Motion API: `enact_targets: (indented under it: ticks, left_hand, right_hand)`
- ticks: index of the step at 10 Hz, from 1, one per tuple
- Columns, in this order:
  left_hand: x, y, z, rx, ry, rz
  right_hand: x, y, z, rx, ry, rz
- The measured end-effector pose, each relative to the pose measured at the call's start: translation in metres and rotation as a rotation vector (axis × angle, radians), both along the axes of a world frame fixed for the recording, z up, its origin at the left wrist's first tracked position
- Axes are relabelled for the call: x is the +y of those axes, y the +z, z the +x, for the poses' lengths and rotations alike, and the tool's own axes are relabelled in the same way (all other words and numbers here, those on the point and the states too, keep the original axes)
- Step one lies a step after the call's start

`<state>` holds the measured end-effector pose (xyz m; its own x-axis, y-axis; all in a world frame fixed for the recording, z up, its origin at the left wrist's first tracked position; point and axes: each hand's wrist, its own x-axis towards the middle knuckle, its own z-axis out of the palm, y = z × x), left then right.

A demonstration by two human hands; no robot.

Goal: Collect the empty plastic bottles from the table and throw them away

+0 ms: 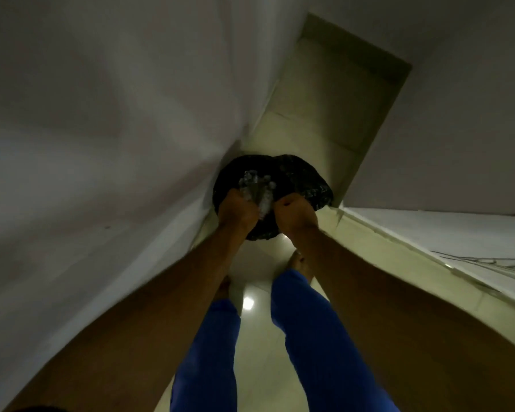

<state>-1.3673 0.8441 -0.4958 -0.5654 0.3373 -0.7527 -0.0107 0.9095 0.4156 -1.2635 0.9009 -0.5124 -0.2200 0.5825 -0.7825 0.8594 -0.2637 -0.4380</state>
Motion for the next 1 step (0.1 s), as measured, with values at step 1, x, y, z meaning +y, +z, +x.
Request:
enact_targets:
  ticks: [1]
  left_hand:
    - [-0.0052,0.0338,0.0036,-0.062,0.074,0.09]
  right_hand:
    - [-0.0061,0.0289,0.0057,0.095,-0.148,0.019]
